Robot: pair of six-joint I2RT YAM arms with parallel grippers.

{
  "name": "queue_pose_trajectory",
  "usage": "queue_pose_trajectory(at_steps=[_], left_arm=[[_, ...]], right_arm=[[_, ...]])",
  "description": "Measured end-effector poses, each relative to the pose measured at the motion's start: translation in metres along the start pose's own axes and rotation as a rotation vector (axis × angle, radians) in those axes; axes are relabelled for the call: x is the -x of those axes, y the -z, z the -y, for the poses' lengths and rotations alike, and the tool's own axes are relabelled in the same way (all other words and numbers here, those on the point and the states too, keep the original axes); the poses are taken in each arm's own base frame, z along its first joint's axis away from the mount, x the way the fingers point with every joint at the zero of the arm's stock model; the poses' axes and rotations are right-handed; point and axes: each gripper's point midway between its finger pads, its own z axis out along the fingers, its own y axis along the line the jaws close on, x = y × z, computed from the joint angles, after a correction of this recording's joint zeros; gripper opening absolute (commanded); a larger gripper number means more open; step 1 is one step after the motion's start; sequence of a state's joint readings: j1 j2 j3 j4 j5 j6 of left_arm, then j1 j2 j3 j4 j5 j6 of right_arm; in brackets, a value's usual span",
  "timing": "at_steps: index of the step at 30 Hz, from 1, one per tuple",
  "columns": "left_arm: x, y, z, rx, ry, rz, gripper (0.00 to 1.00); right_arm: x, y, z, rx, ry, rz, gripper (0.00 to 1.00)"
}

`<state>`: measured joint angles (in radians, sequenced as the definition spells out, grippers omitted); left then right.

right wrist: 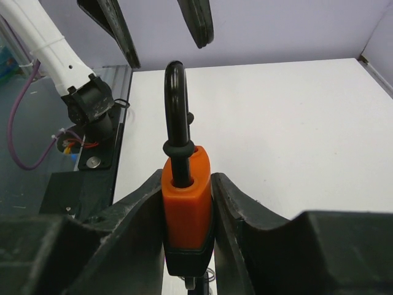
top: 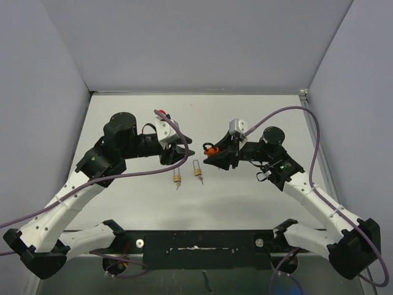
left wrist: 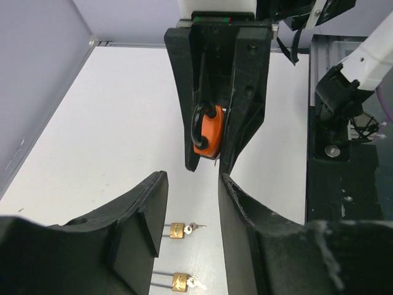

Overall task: Lock with the key
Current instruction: Lock the lock.

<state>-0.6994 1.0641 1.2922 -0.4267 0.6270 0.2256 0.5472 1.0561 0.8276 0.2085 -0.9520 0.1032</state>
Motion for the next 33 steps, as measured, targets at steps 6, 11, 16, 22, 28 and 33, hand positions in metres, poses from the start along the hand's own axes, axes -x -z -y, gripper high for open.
queue_pose_trajectory(at_steps=[6, 11, 16, 22, 28, 33], left_arm=[[-0.011, -0.004, -0.002, 0.022, 0.019, 0.015, 0.22], [-0.011, -0.008, 0.003, -0.010, 0.022, 0.052, 0.20], [-0.003, -0.010, 0.002, -0.012, 0.016, 0.084, 0.20], [-0.006, -0.013, 0.001, -0.013, 0.016, 0.097, 0.22], [-0.018, -0.016, 0.002, -0.017, 0.042, 0.079, 0.30], [-0.015, -0.016, 0.004, -0.025, 0.051, 0.094, 0.38]], right_arm=[[0.005, 0.002, 0.000, 0.039, -0.003, 0.022, 0.00], [-0.003, -0.001, -0.006, 0.112, -0.034, 0.010, 0.00], [-0.008, -0.002, -0.011, 0.160, -0.059, 0.001, 0.00], [-0.009, -0.003, -0.011, 0.165, -0.067, 0.000, 0.00], [-0.007, -0.003, -0.011, 0.166, -0.068, 0.005, 0.00], [-0.008, -0.004, -0.011, 0.171, -0.072, 0.005, 0.00]])
